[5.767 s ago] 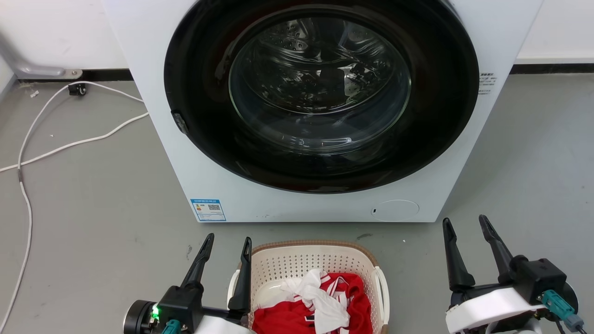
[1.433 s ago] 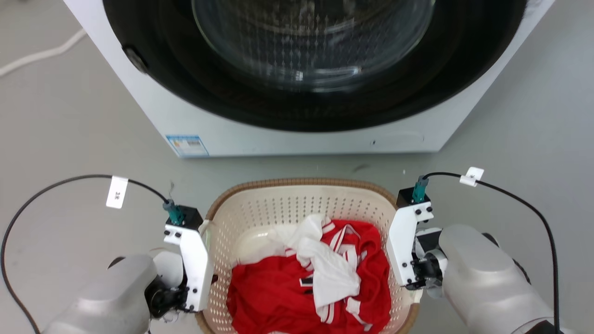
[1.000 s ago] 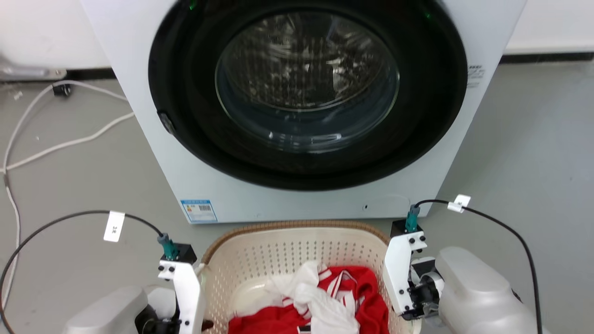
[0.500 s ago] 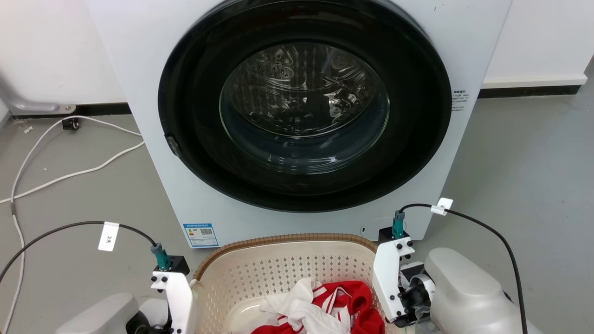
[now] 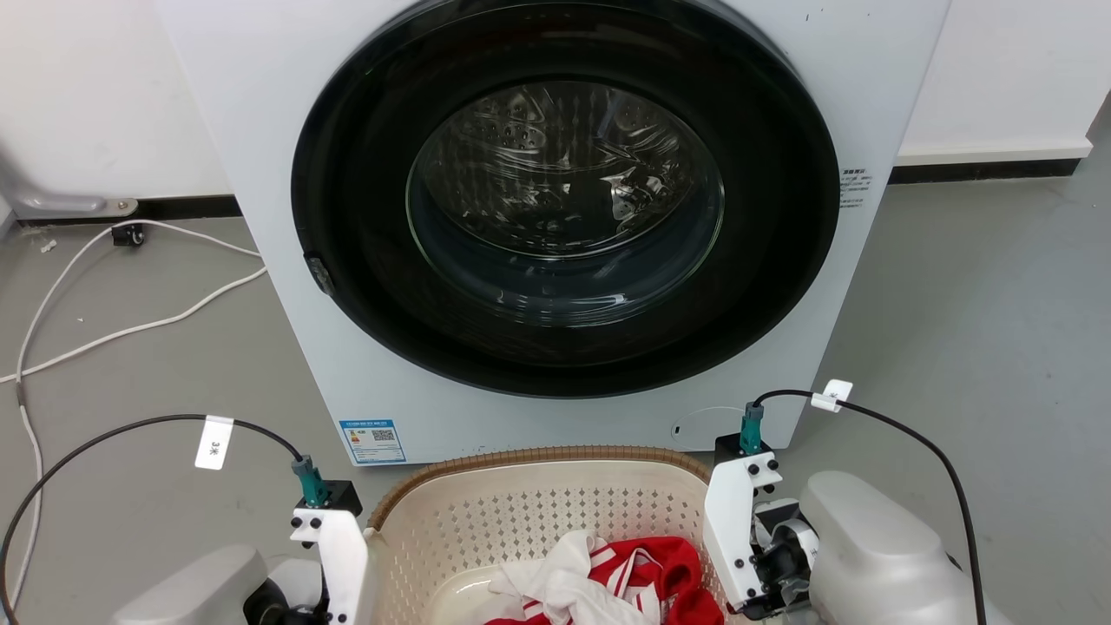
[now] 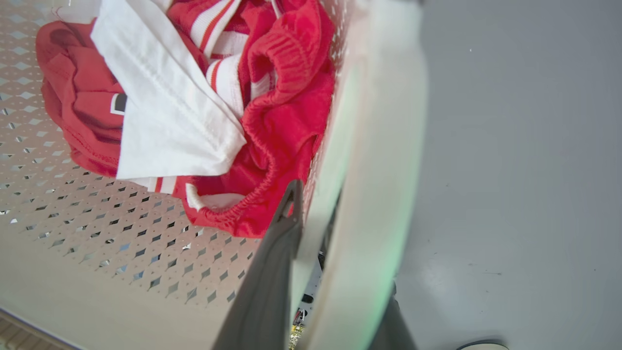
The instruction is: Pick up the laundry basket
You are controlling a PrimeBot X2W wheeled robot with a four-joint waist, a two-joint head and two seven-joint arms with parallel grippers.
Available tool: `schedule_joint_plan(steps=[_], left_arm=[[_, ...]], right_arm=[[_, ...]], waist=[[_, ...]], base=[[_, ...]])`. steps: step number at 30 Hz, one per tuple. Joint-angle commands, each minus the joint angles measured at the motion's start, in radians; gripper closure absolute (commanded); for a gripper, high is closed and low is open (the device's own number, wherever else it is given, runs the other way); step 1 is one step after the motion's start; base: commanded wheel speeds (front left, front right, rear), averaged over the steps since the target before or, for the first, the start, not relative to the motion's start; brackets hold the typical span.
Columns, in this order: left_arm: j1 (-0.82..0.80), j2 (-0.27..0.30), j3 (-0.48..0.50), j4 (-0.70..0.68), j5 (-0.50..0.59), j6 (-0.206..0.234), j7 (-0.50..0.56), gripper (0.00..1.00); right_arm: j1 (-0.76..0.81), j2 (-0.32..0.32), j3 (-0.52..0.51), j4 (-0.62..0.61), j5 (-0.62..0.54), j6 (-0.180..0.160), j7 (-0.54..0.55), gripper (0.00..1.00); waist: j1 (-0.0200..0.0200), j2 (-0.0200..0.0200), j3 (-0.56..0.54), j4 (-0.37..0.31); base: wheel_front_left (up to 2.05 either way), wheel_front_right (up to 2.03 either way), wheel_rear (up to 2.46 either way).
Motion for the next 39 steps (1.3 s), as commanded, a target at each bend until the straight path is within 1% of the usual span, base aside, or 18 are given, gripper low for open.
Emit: schedule_joint_plan(steps=[1, 11, 22, 39], left_arm=[[-0.008, 0.021, -0.009, 0.015, 0.005, -0.003, 0.015, 1.0], [-0.021, 0.018, -0.011, 0.014, 0.015, -0.003, 0.024, 1.0], [-0.031, 0.03, -0.012, 0.003, 0.006, -0.003, 0.036, 1.0], [-0.017, 0.021, -0.013, 0.009, 0.005, -0.003, 0.044, 1.0]], right_arm=[[-0.019, -0.027, 0.005, 0.006, -0.001, 0.003, -0.007, 1.0], [-0.027, -0.027, 0.023, 0.012, 0.021, 0.003, -0.015, 1.0], [-0.036, -0.027, 0.042, 0.011, 0.041, 0.003, -0.019, 1.0], [-0.03, -0.026, 0.07, 0.024, 0.068, 0.003, -0.032, 1.0]], waist=[[0.0, 0.0, 0.0, 0.001], [0.0, 0.0, 0.005, 0.009], [0.0, 0.0, 0.007, 0.011], [0.0, 0.0, 0.003, 0.008]], base=[[0.0, 0.0, 0.0], [0.0, 0.0, 0.0], [0.0, 0.0, 0.0], [0.0, 0.0, 0.0]])
